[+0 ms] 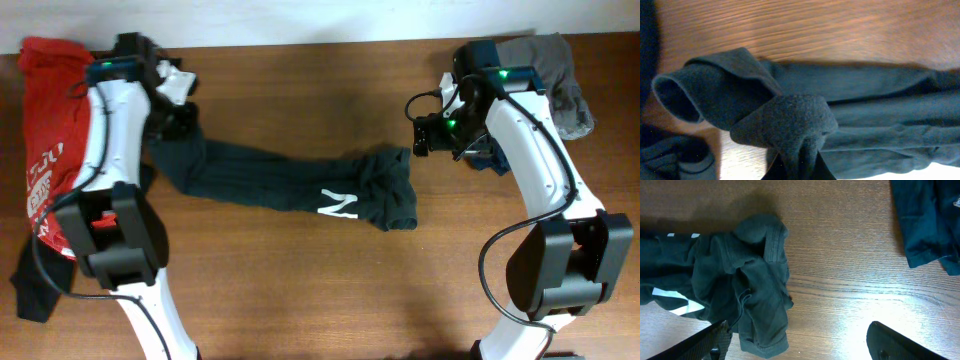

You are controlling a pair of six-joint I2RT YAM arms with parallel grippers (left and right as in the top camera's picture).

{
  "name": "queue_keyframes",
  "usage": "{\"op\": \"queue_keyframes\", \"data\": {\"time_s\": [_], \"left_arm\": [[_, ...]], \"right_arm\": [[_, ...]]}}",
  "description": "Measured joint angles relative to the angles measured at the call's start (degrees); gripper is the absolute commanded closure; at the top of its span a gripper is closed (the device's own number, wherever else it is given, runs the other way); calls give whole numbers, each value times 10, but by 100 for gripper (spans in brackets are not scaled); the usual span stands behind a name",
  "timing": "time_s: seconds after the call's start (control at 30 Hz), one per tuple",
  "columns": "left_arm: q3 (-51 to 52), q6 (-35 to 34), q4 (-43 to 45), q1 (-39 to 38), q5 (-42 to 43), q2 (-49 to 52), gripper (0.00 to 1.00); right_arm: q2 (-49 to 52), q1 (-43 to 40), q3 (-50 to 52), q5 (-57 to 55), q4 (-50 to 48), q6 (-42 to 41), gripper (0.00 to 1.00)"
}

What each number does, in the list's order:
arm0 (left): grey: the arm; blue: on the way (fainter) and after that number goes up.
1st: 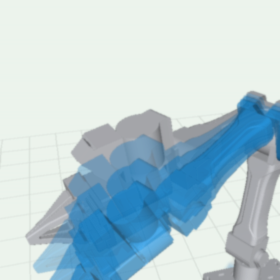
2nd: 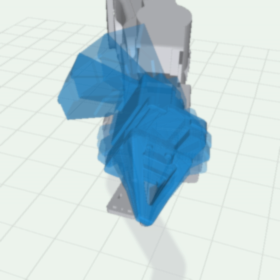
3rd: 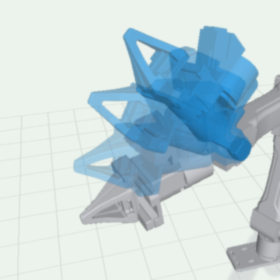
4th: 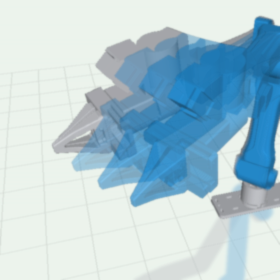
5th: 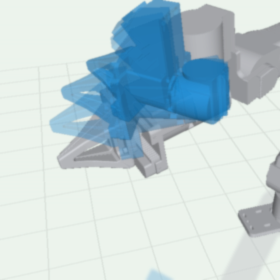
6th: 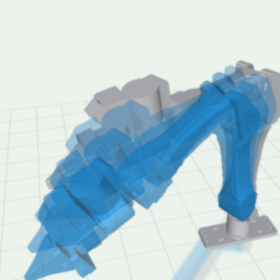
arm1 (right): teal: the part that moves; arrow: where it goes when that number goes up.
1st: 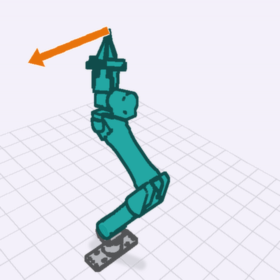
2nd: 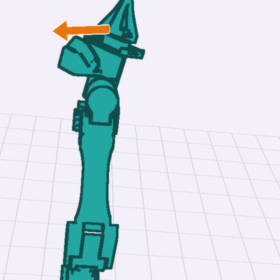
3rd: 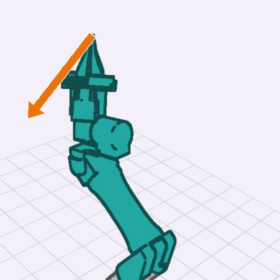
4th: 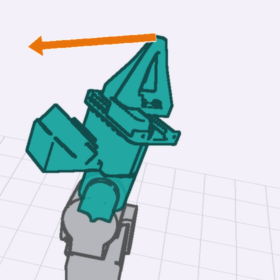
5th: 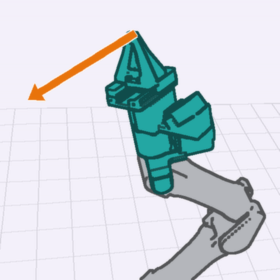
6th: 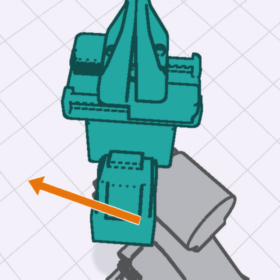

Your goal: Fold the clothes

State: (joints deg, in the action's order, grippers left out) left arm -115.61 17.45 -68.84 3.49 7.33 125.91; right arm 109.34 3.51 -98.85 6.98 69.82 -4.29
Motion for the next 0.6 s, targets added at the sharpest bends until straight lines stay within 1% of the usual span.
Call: {"op": "queue_keyframes", "data": {"time_s": [0.13, 0.3, 0.33, 0.37, 0.43, 0.47, 0.5, 0.53, 0.6], "left_arm": [[10, 6, -2, -40, -33, 0, 100], [47, 8, -4, -64, -50, 0, 100], [56, 8, -4, -68, -51, 0, 95], [65, 9, -5, -71, -53, 0, 80], [80, 10, -4, -78, -55, 0, 47], [86, 11, -4, -81, -56, 0, 36], [89, 12, -3, -83, -54, 0, 29], [91, 12, -2, -86, -52, 0, 27], [92, 10, 11, -93, -39, 0, 25]], "right_arm": [[0, 0, 0, 0, 0, 0, 9], [0, 0, 0, 0, 0, 0, 9], [0, 0, 0, 0, 0, 0, 9], [0, 0, 0, 0, 0, 0, 8], [0, 0, 0, 0, 0, 0, 8], [0, 0, 0, 0, 0, 0, 8], [0, 0, 0, 0, 0, 0, 8], [0, 0, 0, 0, 0, 0, 8], [0, 0, 0, 0, 0, 0, 8]]}}
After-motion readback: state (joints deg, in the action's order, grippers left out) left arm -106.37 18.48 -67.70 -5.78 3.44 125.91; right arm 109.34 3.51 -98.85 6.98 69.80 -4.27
